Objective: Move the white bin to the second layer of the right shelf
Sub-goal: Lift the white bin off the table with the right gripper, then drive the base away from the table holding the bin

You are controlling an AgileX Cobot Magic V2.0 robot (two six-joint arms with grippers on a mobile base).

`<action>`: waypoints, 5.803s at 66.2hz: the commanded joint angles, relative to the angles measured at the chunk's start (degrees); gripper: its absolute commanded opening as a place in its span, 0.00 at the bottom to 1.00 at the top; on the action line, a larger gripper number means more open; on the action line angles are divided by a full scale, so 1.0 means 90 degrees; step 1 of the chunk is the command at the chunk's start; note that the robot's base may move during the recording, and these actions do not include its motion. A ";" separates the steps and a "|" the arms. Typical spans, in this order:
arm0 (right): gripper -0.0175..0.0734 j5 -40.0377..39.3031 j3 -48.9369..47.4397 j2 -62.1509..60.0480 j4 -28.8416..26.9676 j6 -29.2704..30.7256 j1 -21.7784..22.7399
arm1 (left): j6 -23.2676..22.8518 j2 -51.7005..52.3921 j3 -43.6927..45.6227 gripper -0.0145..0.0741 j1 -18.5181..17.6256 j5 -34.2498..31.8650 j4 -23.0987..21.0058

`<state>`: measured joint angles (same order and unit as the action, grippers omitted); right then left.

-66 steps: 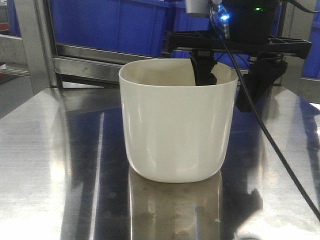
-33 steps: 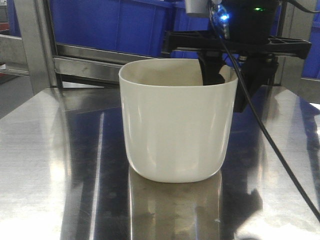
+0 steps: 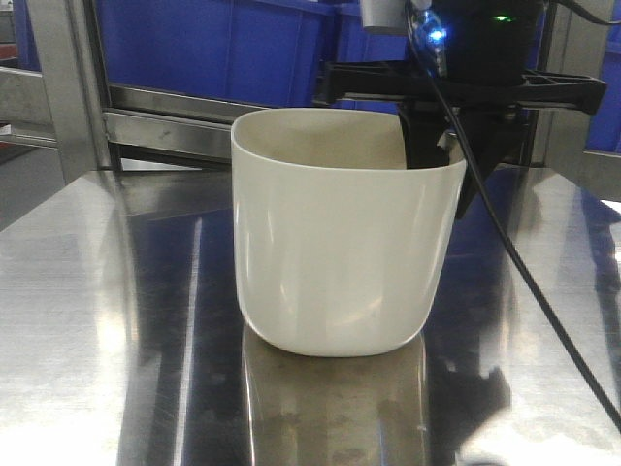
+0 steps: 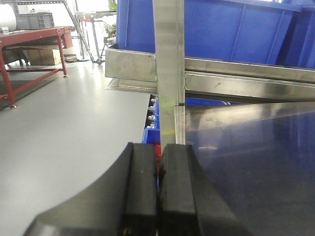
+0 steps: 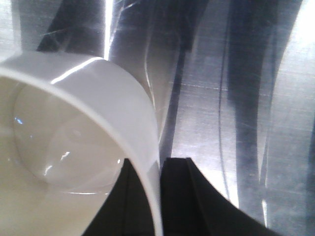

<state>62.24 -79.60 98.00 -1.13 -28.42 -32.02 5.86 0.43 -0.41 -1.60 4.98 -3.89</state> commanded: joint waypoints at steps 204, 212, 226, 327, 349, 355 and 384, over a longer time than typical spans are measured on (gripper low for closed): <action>0.27 0.0139 0.3588 -0.5937 0.0536 0.0322 0.1507 | -0.0017 0.0109 -0.0237 0.26 -0.0021 -0.0554 -0.0038; 0.27 0.0139 0.3588 -0.5937 0.0536 0.0322 0.1507 | -0.0017 0.0109 -0.0237 0.26 -0.0021 -0.0554 -0.0038; 0.27 0.0139 0.3588 -0.5937 0.0536 0.0322 0.1507 | -0.0017 0.0109 -0.0237 0.26 -0.0021 -0.0554 -0.0038; 0.27 0.0140 0.3588 -0.5961 0.0536 0.0322 0.1507 | -0.0017 0.0109 -0.0237 0.26 -0.0021 -0.0554 -0.0038; 0.27 0.0140 0.3588 -0.5961 0.0536 0.0322 0.1507 | -0.0017 0.0109 -0.0237 0.26 -0.0021 -0.0554 -0.0038; 0.27 0.0140 0.3588 -0.5961 0.0536 0.0322 0.1507 | -0.0017 0.0109 -0.0237 0.26 -0.0021 -0.0554 -0.0038; 0.27 0.0140 0.3588 -0.5961 0.0536 0.0322 0.1507 | -0.0017 0.0109 -0.0237 0.26 -0.0021 -0.0554 -0.0038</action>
<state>66.33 -45.73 44.74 3.13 -25.99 -18.75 5.86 0.43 -0.41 -1.60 4.98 -3.89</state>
